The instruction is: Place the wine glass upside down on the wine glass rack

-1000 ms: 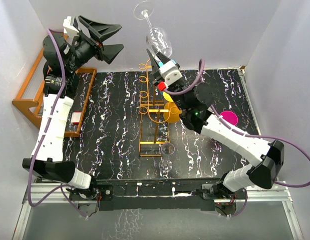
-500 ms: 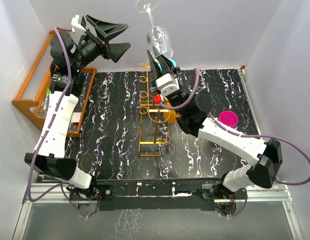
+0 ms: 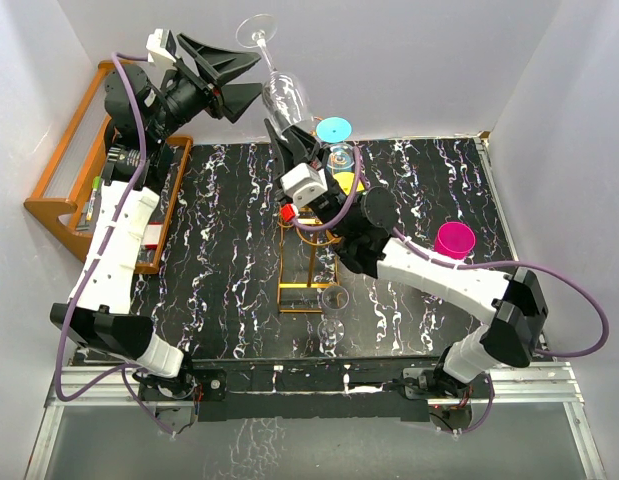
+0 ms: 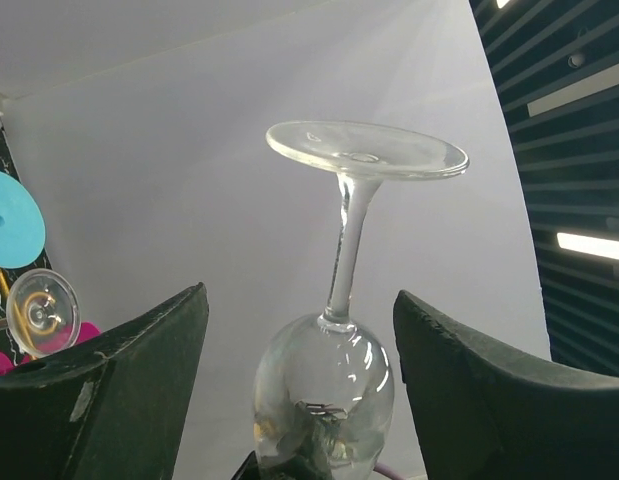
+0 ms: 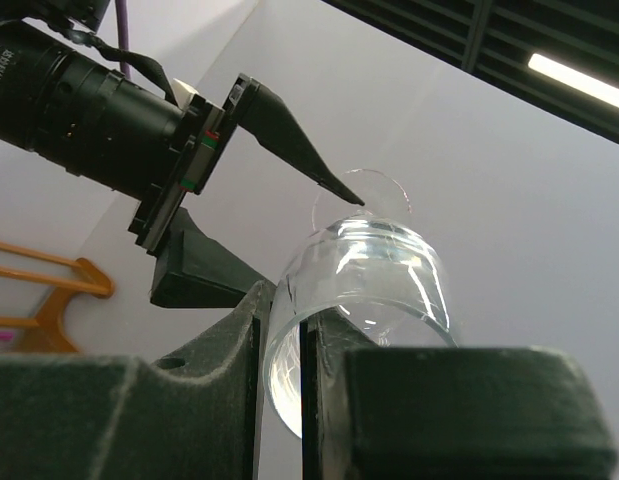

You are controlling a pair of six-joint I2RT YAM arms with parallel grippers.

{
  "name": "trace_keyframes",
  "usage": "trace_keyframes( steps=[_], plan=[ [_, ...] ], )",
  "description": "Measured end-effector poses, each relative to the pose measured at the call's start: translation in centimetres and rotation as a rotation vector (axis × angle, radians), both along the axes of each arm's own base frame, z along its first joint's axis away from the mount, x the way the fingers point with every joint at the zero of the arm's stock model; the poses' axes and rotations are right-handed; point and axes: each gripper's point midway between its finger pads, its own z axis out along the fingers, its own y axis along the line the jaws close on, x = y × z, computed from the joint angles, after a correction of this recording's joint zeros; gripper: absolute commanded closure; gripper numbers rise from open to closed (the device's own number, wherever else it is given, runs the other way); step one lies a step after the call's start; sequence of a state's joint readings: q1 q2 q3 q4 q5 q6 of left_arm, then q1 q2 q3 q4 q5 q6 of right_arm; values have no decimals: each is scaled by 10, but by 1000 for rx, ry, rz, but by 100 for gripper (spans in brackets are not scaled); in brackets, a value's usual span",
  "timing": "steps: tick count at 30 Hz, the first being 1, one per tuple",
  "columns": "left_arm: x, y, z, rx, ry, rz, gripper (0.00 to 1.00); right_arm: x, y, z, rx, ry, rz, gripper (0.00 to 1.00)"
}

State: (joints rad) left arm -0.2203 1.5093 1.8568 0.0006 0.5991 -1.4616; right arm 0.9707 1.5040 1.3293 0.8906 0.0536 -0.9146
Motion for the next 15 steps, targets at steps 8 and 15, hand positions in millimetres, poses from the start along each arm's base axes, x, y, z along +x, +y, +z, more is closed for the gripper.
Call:
trace_keyframes(
  steps=[8, 15],
  plan=[
    [-2, -1, 3, 0, -17, -7, 32, 0, 9, -7, -11, 7, 12, 92],
    [-2, -3, 1, 0, -18, -14, 37, -1, 12, -9, -8, 9, 15, 92]
  ],
)
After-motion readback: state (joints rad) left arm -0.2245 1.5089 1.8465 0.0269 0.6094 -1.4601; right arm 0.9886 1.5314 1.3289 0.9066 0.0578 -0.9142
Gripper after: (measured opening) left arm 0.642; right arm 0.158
